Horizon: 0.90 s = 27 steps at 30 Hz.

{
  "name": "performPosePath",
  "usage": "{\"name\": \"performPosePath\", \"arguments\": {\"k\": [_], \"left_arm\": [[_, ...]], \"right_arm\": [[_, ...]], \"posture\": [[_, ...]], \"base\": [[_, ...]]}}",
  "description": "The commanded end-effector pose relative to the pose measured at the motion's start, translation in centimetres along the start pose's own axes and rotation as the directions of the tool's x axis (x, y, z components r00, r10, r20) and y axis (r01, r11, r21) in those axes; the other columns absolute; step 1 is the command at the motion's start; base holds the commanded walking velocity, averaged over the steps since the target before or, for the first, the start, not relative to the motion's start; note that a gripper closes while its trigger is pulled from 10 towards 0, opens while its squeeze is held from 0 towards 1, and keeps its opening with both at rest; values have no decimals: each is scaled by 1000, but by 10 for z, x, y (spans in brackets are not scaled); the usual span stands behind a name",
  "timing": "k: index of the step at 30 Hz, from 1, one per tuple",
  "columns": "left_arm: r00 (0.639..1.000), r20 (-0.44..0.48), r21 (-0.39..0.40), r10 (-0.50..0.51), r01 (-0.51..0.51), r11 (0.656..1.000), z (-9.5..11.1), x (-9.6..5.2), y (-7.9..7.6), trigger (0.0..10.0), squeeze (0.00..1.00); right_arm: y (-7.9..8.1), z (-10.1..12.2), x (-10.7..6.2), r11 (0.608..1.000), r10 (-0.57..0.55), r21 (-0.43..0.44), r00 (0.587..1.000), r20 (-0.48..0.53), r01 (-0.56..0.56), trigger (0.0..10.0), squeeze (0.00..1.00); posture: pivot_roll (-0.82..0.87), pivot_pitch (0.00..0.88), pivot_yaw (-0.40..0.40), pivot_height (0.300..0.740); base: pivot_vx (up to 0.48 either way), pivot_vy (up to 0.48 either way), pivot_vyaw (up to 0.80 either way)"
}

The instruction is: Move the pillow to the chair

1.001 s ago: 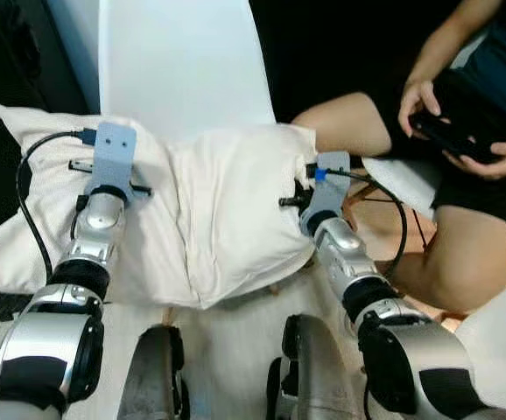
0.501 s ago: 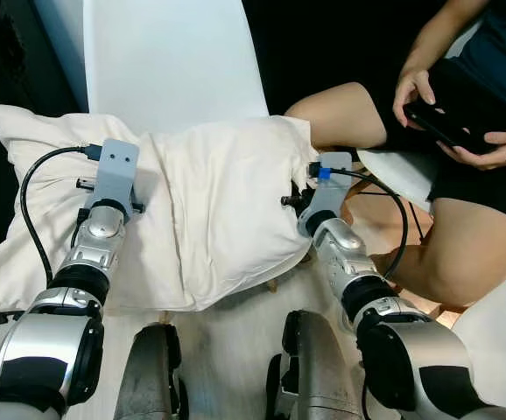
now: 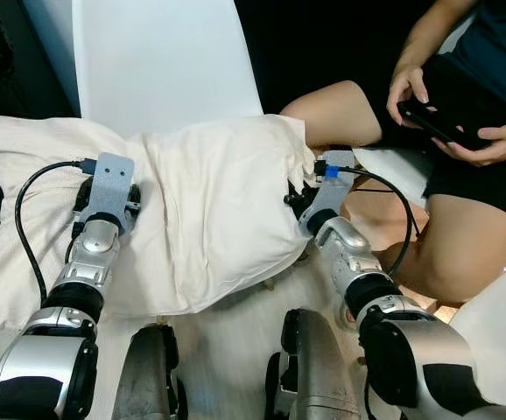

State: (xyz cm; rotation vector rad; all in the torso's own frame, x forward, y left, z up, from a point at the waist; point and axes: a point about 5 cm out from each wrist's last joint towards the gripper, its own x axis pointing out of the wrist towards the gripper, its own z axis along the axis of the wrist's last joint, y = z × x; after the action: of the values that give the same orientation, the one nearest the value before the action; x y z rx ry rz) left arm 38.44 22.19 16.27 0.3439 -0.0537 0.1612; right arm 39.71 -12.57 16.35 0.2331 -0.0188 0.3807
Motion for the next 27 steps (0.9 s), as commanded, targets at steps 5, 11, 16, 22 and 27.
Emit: {"name": "performPosePath", "arguments": {"k": [5, 11, 16, 22, 27], "left_arm": [[999, -42, 4, -21, 21, 1000, -14, -7, -1, 10000, 1000], [999, -39, 6, -18, 18, 1000, -11, -6, 1, 10000, 1000], [999, -43, 32, -21, 22, 999, -11, -6, 2, 10000, 1000], [998, -51, 42, -23, 25, 999, -13, -6, 4, 10000, 1000], [998, -59, 45, -27, 29, 999, -14, -7, 4, 10000, 1000]], "right_arm": [[0, -3, -3, 995, 90, 47, 995, -34, -88, 10000, 1000], [-7, 1, -6, 987, 149, 70, 987, -62, -145, 10000, 1000], [-12, 19, -10, 937, 344, 105, 931, -119, -333, 10000, 0], [-39, 42, -30, 874, 484, 72, 848, -214, -481, 10000, 0], [-68, 66, -36, 955, 296, 10, 947, -120, -297, 10000, 0]], "posture": [[-9, 333, -90, 579], [-4, 335, -85, 579], [1, 332, -80, 579], [2, 331, -79, 579], [3, 333, -80, 579]], "base": [[0, 0, 0], [0, 0, 0], [0, 0, 0], [0, 0, 0], [0, 0, 0]]}}
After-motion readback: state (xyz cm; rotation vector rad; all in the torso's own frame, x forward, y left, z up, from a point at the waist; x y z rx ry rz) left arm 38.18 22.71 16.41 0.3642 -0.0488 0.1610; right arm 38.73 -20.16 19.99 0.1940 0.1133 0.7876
